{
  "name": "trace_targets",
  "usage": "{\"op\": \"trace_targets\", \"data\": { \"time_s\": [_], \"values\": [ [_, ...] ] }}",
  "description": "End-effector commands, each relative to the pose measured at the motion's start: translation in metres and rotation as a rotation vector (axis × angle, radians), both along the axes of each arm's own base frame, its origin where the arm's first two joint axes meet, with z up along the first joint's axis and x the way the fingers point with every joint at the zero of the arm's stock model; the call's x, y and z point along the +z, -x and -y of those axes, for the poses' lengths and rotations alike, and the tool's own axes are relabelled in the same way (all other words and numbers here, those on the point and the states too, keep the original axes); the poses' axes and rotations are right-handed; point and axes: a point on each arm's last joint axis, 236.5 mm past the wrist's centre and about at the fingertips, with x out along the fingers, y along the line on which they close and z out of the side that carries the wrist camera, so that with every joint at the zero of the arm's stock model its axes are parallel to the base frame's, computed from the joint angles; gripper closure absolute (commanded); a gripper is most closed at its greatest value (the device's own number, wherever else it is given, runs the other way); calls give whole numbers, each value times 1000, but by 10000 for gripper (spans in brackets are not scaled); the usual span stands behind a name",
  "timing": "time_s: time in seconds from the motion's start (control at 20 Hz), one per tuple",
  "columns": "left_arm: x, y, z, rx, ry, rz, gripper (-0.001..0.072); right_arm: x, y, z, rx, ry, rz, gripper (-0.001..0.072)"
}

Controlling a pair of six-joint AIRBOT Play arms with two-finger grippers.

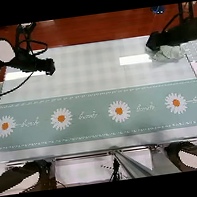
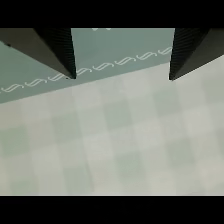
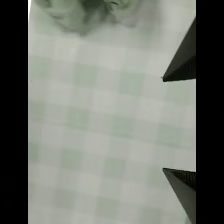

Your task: Fold the shirts.

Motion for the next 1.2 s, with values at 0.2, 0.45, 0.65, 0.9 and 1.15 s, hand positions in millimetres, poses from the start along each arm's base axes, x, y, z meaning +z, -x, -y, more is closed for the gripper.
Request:
{"op": "trace_targets", "data": {
  "time_s": [0.2, 0.45, 0.65, 0.9, 1.15],
  "values": [
    [8, -30, 9, -19, 26, 120, -6, 64, -93, 112, -410, 26, 464, 140],
    [3, -23, 8, -18, 17, 85, -6, -50, -111, 202, -659, -113, 249, 139],
    [2, -22, 7, -17, 15, 79, -5, -129, -117, 215, -705, -140, 115, 138],
    [2, -22, 7, -17, 15, 79, -5, -186, -138, 207, -694, -167, 106, 138],
    [2, -22, 9, -15, 25, 76, -5, -233, -143, 196, -682, -170, 61, 140]
  ]
}}
